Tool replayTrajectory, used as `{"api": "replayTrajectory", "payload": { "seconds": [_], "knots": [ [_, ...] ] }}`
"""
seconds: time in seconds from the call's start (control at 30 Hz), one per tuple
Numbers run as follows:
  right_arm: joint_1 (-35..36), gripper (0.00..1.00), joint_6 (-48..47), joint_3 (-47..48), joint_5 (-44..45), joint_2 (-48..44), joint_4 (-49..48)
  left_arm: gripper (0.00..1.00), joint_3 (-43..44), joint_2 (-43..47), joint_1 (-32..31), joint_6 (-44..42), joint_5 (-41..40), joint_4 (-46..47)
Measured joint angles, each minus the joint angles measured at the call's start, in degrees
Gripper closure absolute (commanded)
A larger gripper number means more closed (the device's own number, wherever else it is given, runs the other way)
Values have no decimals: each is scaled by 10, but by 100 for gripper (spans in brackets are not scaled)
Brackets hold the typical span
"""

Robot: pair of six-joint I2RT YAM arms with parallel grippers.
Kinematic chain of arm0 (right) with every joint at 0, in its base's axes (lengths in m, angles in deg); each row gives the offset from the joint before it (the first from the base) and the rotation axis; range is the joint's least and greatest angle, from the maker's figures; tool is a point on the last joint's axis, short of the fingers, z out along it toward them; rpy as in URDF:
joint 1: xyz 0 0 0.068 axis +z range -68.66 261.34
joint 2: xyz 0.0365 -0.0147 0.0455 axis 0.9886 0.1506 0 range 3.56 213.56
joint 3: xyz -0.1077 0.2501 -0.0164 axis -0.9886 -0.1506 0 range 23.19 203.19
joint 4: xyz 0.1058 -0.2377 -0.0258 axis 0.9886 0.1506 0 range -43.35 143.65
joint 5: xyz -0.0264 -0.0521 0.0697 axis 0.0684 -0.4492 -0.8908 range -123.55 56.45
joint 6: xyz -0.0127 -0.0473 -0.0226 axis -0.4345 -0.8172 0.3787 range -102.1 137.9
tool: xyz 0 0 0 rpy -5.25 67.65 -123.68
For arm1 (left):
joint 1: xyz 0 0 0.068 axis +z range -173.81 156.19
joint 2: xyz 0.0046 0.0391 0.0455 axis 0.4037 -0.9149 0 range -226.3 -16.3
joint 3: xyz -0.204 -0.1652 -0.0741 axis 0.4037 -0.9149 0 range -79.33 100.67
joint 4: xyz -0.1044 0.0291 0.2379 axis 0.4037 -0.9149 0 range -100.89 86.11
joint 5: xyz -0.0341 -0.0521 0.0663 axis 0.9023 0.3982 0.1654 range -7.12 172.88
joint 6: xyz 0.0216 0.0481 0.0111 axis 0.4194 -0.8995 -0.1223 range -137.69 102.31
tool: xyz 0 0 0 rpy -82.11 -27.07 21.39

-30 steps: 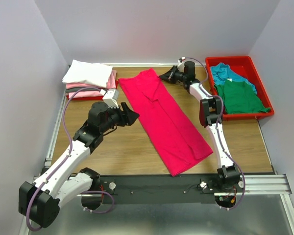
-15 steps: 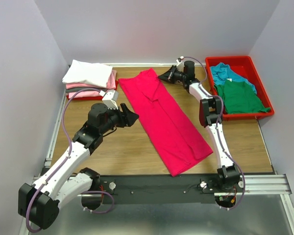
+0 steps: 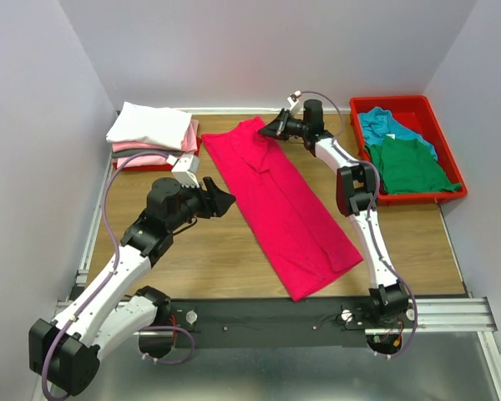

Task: Fold and stack the t-shirts
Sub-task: Fold the tshirt

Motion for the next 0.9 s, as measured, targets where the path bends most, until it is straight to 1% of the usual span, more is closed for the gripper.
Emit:
{"api": "replayTrajectory", "payload": {
  "seconds": [0.17, 0.43, 0.63, 0.67, 0.73, 0.77, 0.8, 0.87, 0.9],
  "knots": [
    [9, 99, -26, -45, 0, -25, -1, 34, 0, 6, 0, 0, 0, -2],
    [21, 98, -77, -84, 2, -49, 9, 34, -6, 11, 0, 0, 0, -3],
    [43, 86, -122, -92, 22, -67, 35, 34, -11, 25, 0, 0, 0, -4],
    [49, 80, -132, -92, 27, -69, 39, 34, -12, 27, 0, 0, 0, -4],
    [59, 75, -147, -92, 40, -73, 50, 34, -12, 31, 0, 0, 0, -5],
    [65, 70, -153, -92, 47, -74, 56, 34, -12, 32, 0, 0, 0, -6],
    [71, 63, -163, -92, 55, -75, 63, 34, -12, 34, 0, 0, 0, -7],
    [82, 57, -179, -92, 65, -75, 75, 34, -12, 37, 0, 0, 0, -8],
    [86, 52, -187, -92, 69, -75, 83, 34, -12, 38, 0, 0, 0, -10]
  ]
}}
